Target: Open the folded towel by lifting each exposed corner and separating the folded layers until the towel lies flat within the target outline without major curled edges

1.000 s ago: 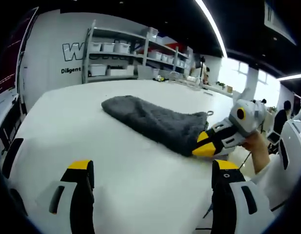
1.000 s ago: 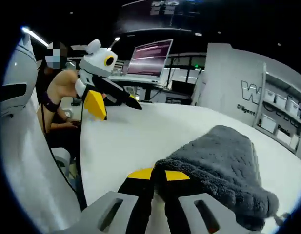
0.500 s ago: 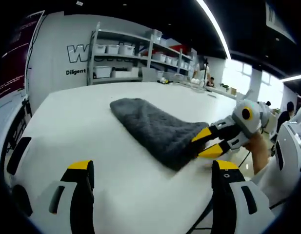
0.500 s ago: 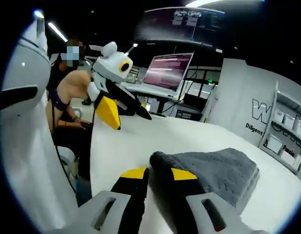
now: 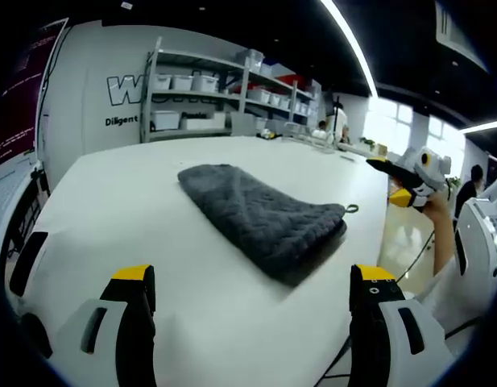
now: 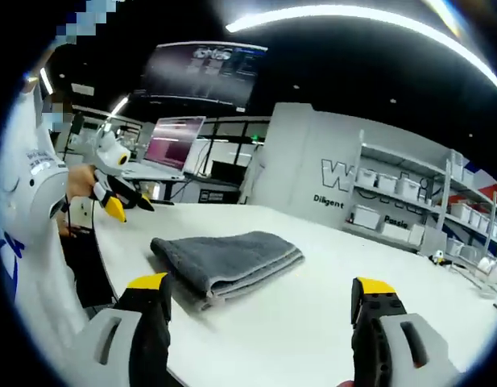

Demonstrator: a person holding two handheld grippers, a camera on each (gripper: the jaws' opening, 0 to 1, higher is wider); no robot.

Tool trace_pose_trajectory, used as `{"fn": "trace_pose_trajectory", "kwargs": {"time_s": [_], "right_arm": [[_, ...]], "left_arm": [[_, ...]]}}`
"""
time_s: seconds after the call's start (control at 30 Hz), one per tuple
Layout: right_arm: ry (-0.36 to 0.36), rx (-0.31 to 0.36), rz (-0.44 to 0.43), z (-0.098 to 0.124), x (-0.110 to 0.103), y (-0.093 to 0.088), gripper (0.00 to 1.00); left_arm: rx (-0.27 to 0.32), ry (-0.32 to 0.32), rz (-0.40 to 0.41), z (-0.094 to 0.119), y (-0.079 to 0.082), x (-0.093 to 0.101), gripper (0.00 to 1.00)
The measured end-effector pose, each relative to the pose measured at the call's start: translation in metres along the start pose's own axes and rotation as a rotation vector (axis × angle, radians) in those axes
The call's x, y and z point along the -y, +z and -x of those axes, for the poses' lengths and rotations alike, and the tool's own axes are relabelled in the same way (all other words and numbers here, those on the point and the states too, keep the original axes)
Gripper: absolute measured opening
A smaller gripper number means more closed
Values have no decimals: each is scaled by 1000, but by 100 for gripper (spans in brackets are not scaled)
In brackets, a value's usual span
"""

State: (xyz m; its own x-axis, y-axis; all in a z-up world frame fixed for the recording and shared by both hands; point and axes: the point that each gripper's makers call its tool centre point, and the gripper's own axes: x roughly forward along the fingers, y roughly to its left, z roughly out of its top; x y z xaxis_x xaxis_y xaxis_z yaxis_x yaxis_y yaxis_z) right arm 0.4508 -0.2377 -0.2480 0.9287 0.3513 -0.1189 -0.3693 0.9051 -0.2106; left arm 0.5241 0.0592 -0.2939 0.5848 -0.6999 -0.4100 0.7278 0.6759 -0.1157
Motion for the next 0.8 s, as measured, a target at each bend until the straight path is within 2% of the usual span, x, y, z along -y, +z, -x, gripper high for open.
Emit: {"fn": "trace_pose_trajectory", "kwargs": {"time_s": [0.13, 0.27, 0.33, 0.4, 0.5, 0.6, 0.67, 0.73, 0.8], "right_arm": [[-13, -35, -13, 3, 5, -9, 99], [-6, -33, -21, 4, 5, -9, 99], [-6, -17, -27, 5, 4, -6, 99], [-11, -10, -35, 6, 5, -5, 99], [-23, -27, -21, 7, 5, -9, 99], [-25, -40, -25, 10, 4, -13, 99], [-28, -39, -49, 13, 5, -15, 99], [-45, -43, -46, 18, 6, -18, 99], [-62, -48, -51, 21, 10, -20, 99]], "left_arm": [[-3, 1, -5, 1, 0, 1, 99], [-4, -5, -16, -2, 5, 5, 99], [-8, -5, -48, -9, 10, 13, 99], [-23, -37, -119, -19, 13, 27, 99], [21, -68, -193, -41, 29, 47, 98], [17, -150, -306, -61, 37, 76, 98], [47, -206, -373, -75, 45, 99, 96], [76, -231, -424, -86, 52, 116, 89], [133, -232, -511, -98, 63, 130, 80]]}}
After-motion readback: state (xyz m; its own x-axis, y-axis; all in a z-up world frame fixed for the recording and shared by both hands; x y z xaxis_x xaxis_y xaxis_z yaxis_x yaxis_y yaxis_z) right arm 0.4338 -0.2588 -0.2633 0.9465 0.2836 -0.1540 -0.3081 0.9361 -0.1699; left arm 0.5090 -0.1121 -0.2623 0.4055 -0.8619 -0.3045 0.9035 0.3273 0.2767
